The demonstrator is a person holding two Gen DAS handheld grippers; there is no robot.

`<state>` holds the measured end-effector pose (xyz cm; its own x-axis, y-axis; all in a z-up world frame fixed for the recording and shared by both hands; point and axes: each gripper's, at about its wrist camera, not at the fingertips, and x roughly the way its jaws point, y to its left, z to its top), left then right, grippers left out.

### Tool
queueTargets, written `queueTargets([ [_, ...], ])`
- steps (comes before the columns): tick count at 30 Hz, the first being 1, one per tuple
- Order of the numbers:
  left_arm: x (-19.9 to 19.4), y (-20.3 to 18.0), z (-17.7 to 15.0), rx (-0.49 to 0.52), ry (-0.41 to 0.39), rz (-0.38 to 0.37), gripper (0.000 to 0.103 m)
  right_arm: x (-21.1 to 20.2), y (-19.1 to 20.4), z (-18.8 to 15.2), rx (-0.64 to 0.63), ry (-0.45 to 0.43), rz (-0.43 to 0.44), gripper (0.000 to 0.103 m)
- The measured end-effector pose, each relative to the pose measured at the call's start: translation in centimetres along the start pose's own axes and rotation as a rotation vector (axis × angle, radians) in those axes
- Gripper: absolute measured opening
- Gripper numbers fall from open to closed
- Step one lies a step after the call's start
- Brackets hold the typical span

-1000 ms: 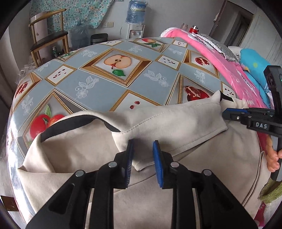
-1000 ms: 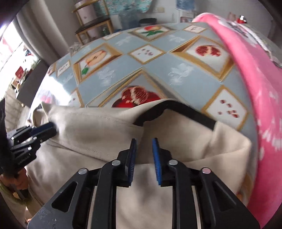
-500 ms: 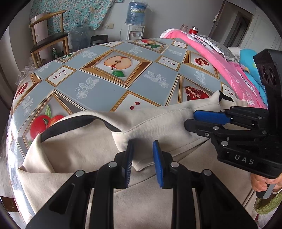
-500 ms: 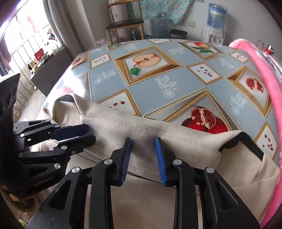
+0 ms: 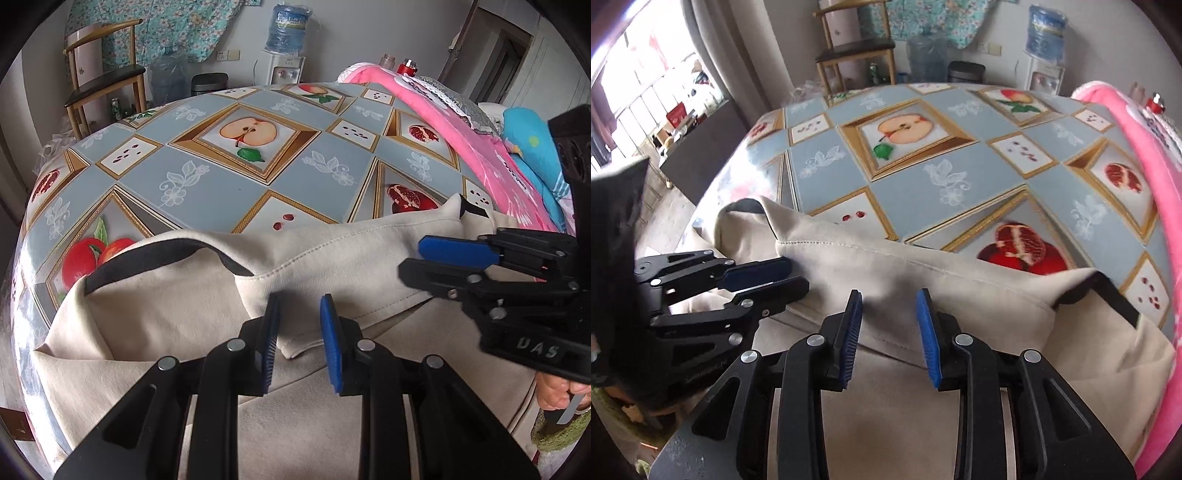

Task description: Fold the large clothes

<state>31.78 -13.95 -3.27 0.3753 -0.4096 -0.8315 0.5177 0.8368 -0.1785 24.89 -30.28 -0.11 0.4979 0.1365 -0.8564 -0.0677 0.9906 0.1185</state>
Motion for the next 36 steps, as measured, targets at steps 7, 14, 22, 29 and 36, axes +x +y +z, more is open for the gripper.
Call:
queueTargets([
  [7,-0.1,0.2,-0.1,-0.011,-0.005,-0.011,0.023,-1.8,-7.0,-2.6,0.166,0.016,-0.049,0.031],
  [14,-0.1,0.2,-0.1,-0.014,-0.007,-0.010,0.023,-1.8,-10.6,-3.0,0.371,0.041,0.177,0.047],
  [22,-0.1,0.2,-0.1,-0.016,-0.008,-0.009,0.023,-0.2,-9.1,-2.0,0.280,0.059,0.073,0.012],
  [29,-0.2,0.2,-0.1,-0.017,-0.017,-0.007,0.023,-1.5,-8.6,-2.3,0.214,0.018,-0.081,0.030],
  [36,-0.1,-0.3,-0.4,-0.004,-0.033,0.021,0.023,-4.2,-4.4,-0.1,0.120,-0.115,0.001,0.036],
])
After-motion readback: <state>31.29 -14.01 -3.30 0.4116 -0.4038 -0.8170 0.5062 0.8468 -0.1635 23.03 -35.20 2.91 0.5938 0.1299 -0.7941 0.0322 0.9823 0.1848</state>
